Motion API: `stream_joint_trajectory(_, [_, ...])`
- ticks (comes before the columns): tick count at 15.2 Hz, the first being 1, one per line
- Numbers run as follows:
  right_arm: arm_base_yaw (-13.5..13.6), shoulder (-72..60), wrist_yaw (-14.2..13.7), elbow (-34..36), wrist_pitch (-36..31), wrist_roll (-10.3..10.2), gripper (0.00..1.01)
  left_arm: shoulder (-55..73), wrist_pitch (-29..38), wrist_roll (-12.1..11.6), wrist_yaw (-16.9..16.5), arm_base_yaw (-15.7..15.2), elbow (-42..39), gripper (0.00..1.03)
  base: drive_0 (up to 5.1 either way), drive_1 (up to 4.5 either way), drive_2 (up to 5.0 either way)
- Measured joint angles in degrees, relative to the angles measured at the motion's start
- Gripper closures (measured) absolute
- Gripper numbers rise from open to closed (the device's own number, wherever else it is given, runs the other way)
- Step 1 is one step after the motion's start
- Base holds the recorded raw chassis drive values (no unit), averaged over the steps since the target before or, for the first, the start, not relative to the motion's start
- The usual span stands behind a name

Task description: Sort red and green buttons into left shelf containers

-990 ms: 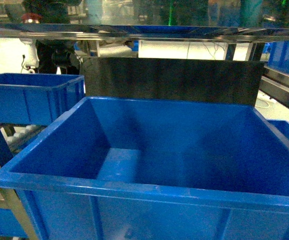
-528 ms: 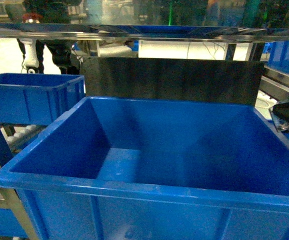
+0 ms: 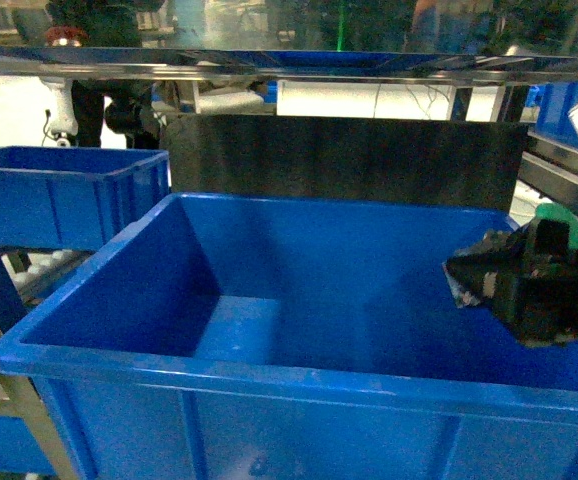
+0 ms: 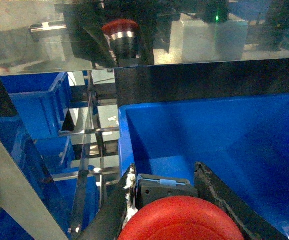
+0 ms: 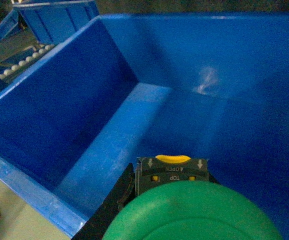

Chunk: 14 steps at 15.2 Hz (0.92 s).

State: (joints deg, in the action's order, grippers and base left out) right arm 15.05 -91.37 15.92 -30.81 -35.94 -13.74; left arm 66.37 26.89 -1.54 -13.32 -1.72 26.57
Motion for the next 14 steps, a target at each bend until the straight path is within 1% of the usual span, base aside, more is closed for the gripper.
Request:
stream_joint_trajectory(2, [0.8, -5.1, -0.3, -2.4, -0.5, 0.0, 0.74, 0.0, 0.0, 0.0, 0.0, 0.0, 0.0, 0.74, 0.0, 0.0, 0.0])
stream_joint_trajectory(5, [1.9, -11.5, -2.4, -10.0, 0.7, 0.1, 0.74, 0.0, 0.0, 0.0, 0.0, 0.0, 0.0, 0.74, 0.0, 0.0, 0.0])
stream_joint_trajectory(7, [2.2, -17.3, -1.9, -16.3, 5.4, 0.7, 0.74, 0.0, 0.0, 0.0, 0.0, 0.0, 0.0, 0.74, 0.0, 0.0, 0.0])
stream_joint_trajectory(8, [2.3, -20.1, -2.0, -19.5, 8.3, 1.2, 0.74, 0.0, 0.0, 0.0, 0.0, 0.0, 0.0, 0.74, 0.0, 0.0, 0.0])
stream_joint_trajectory(10, [2.3, -24.9, -1.9, -26.8, 14.9, 1.5, 0.74, 0.0, 0.0, 0.0, 0.0, 0.0, 0.0, 0.74, 0.0, 0.0, 0.0])
stream_joint_trajectory(12, [2.6, -28.4, -2.7, -32.2, 18.4, 1.4, 0.74, 0.0, 0.0, 0.0, 0.0, 0.0, 0.0, 0.74, 0.0, 0.0, 0.0])
stream_joint_trajectory(14, [2.8, -29.9, -2.8, -34.9, 21.2, 1.2, 0.53, 0.0, 0.0, 0.0, 0.0, 0.0, 0.0, 0.74, 0.0, 0.0, 0.0])
